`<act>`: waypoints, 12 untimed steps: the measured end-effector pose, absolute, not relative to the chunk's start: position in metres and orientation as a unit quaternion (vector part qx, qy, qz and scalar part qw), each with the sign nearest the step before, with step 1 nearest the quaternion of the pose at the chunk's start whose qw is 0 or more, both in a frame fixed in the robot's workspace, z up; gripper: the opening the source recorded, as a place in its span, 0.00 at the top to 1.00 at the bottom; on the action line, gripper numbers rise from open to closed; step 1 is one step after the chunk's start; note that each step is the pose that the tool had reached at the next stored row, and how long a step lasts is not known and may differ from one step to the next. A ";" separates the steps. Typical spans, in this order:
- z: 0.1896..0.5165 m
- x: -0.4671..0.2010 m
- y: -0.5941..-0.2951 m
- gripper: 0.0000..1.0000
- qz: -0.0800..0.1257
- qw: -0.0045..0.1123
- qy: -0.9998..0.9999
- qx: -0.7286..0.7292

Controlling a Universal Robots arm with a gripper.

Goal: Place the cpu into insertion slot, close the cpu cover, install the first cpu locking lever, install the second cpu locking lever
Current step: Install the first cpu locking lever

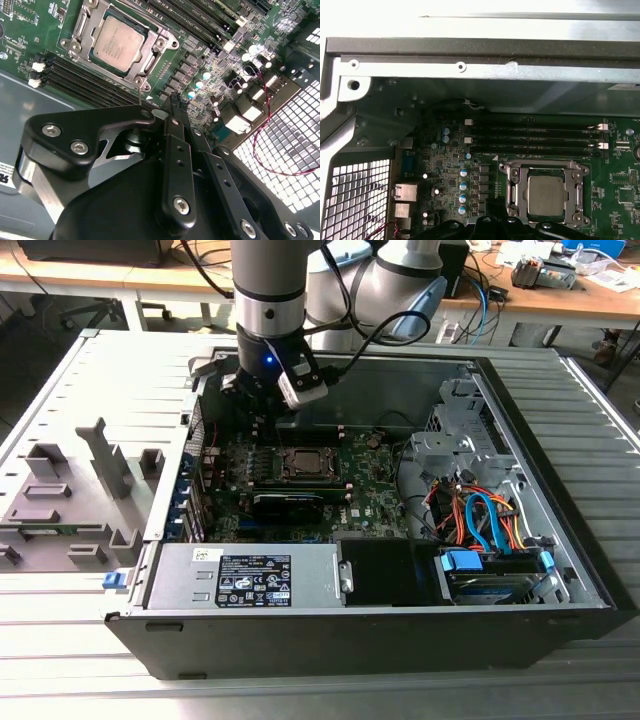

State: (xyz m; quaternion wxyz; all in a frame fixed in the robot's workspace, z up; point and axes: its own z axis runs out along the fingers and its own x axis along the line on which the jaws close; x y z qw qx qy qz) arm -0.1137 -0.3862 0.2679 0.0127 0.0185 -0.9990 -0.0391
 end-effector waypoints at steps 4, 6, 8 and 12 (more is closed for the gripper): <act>0.268 -0.115 -0.386 0.89 -0.039 0.013 -0.999 0.018; 0.268 -0.116 -0.384 0.89 -0.039 0.013 -0.999 0.018; 0.268 -0.117 -0.381 0.89 -0.039 0.013 -0.999 0.018; 0.267 -0.120 -0.369 0.89 -0.039 0.013 -0.999 0.018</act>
